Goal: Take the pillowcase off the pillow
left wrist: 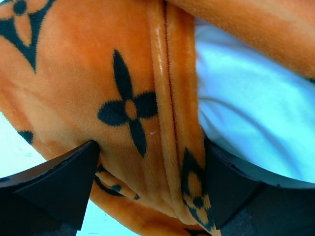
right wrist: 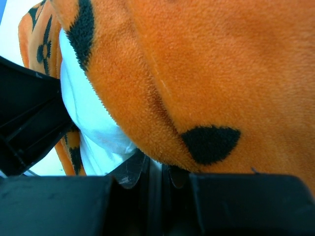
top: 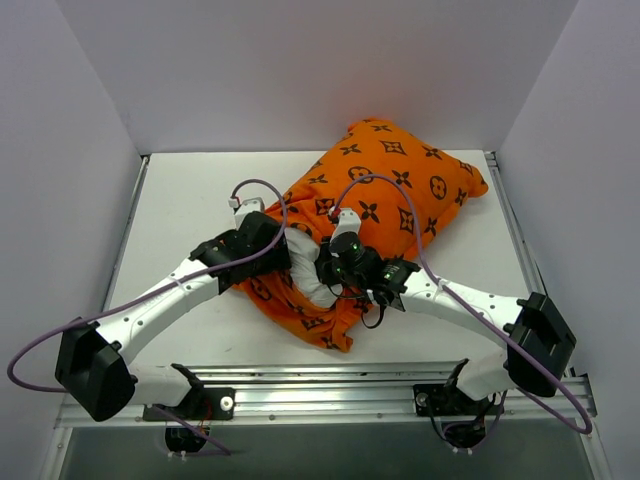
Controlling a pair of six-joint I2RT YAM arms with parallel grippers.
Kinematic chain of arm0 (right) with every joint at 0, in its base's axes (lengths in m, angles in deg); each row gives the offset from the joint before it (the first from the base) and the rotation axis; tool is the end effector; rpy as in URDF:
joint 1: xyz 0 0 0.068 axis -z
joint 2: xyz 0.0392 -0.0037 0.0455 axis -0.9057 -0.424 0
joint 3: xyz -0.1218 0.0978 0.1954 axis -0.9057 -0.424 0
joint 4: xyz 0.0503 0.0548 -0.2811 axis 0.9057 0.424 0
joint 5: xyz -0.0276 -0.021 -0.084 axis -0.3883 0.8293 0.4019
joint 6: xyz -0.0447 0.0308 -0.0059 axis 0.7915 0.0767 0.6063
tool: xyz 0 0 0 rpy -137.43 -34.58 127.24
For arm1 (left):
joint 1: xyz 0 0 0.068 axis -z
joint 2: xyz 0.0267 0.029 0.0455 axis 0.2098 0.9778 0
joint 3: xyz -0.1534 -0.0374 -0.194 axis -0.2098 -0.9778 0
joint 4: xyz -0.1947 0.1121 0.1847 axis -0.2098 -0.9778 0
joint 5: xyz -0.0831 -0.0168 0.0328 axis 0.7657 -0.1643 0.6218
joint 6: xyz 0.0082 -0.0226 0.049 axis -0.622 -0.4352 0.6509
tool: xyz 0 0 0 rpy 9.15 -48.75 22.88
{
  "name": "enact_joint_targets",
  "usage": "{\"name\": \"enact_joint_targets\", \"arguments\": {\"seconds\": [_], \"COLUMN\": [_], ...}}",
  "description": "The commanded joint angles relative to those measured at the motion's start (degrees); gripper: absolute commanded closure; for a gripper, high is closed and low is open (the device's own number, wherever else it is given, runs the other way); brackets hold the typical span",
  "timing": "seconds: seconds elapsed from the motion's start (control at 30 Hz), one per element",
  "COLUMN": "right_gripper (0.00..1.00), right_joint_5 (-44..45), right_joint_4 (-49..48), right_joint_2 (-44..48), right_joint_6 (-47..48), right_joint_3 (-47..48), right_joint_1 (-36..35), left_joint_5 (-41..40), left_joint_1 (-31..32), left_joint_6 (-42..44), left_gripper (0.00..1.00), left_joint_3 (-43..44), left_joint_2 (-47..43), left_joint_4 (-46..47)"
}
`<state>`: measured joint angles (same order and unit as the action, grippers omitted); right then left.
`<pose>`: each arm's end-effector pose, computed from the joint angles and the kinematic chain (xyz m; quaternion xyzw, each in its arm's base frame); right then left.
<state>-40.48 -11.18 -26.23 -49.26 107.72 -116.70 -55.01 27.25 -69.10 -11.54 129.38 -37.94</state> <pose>0.2250 0.2775 0.2416 -0.0873 0.8186 0.3424 0.4529 0.2494 -0.1873 0.2546 -0.0840 0.9231 -0.0856 0.3654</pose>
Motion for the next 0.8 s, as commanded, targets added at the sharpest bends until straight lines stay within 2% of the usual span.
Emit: {"name": "enact_joint_targets", "arguments": {"seconds": [0.0,0.07,0.23,0.33,0.47,0.5,0.67,0.7,0.73,0.77], "right_gripper": [1.00,1.00,1.00,1.00,1.00,1.00,1.00,1.00,1.00,1.00], "right_joint_5": [-0.24,1.26,0.30,2.14,3.28,3.81,3.02,-1.24,-1.29,-3.64], "right_joint_4": [-2.44,-1.91,-0.42,2.13,4.68,5.21,7.94,6.46,6.44,4.79], "right_joint_2": [-0.03,0.85,3.76,5.43,8.06,9.11,11.49,11.84,12.02,11.93], "right_joint_6": [0.86,0.86,-0.02,0.07,-0.28,-0.80,-0.37,2.68,2.71,3.67], "right_joint_3": [0.87,0.43,-1.59,-1.68,-1.94,-2.03,-2.29,-2.38,-2.38,-2.12], "right_joint_1": [0.20,0.81,6.78,9.68,13.29,13.99,16.98,16.99,16.90,16.72], "left_joint_5": [-6.00,-8.64,-9.44,-10.32,-10.32,-10.49,-10.24,-7.79,-7.77,-7.77], "left_joint_1": [-0.85,-2.08,-8.84,-10.52,-12.19,-12.46,-14.39,-15.09,-15.10,-15.10], "left_joint_6": [-1.64,-1.81,-1.99,-1.90,-2.95,-3.22,-4.02,-2.97,-2.09,-1.47], "left_gripper": [0.10,0.13,0.20,0.26,0.37,0.43,0.51,0.61,0.61,0.68], "left_joint_3": [0.87,-0.71,-6.59,-8.62,-10.38,-10.99,-13.63,-14.86,-14.87,-15.30], "left_joint_2": [0.85,-0.02,-3.01,-4.68,-4.16,-4.07,-4.51,-4.16,-4.16,-3.81], "left_joint_4": [1.19,-0.13,-0.93,-0.32,-0.66,-0.67,1.69,6.32,6.37,8.28]}}
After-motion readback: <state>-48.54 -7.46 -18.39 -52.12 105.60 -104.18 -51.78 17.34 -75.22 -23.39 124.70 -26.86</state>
